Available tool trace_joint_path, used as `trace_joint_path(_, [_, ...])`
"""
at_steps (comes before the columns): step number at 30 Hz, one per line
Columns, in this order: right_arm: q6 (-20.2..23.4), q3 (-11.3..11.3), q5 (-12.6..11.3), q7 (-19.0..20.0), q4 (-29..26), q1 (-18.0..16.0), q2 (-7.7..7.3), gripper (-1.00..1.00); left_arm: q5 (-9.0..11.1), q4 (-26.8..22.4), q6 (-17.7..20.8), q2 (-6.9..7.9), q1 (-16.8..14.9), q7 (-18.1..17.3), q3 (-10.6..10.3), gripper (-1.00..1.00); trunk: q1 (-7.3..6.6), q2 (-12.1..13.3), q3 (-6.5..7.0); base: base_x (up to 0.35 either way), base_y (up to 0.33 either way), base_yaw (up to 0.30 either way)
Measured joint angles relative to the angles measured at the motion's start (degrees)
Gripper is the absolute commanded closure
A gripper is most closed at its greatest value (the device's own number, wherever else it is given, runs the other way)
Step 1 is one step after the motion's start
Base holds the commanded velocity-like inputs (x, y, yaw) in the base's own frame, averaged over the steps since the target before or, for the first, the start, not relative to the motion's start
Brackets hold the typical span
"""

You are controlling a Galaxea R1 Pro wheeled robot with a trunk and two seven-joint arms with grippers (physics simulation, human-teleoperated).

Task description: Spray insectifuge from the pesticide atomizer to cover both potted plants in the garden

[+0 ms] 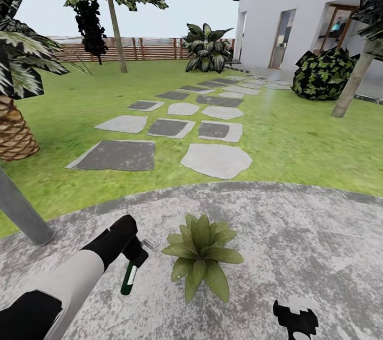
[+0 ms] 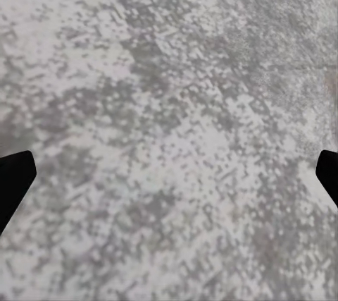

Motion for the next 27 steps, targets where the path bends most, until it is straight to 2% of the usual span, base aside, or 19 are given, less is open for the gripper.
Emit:
trace_joint_path(6, [0.0, 0.0, 0.0, 0.0, 0.0, 0.0, 0.00, -1.00, 0.0, -0.3, -0.1, -0.04, 4.9, 0.1, 0.0, 1.00, 0.00, 0.0, 0.00, 0.001, 0.000, 0.000])
trace_joint_path(13, [0.0, 0.0, 0.0, 0.0, 0.0, 0.0, 0.00, -1.00, 0.0, -0.3, -0.1, -0.10, 5.7, 0.0, 0.0, 1.00, -0.03, 0.0, 0.00, 0.187, 0.000, 0.000])
trace_joint_path(19, [0.0, 0.0, 0.0, 0.0, 0.0, 0.0, 0.00, -1.00, 0.0, -0.4, -0.2, 0.03, 5.7, 0.0, 0.0, 1.00, 0.00, 0.0, 0.00, 0.038, 0.000, 0.000])
trace_joint_path(22, [0.0, 0.0, 0.0, 0.0, 0.0, 0.0, 0.00, -1.00, 0.1, -2.8, -0.2, 0.08, 5.7, 0.0, 0.1, 1.00, 0.00, 0.0, 0.00, 0.001, 0.000, 0.000])
trace_joint_path(25, [0.0, 0.0, 0.0, 0.0, 0.0, 0.0, 0.00, -1.00, 0.1, -7.4, -0.2, 0.52, 5.7, -0.3, -0.1, 1.00, 0.00, 0.0, 0.00, 0.000, 0.000, 0.000])
trace_joint_path(27, [0.0, 0.0, 0.0, 0.0, 0.0, 0.0, 0.00, -1.00, 0.0, -9.7, -2.4, 1.07, 5.7, -0.5, -0.3, 1.00, 0.00, 0.0, 0.00, 0.000, 0.000, 0.000])
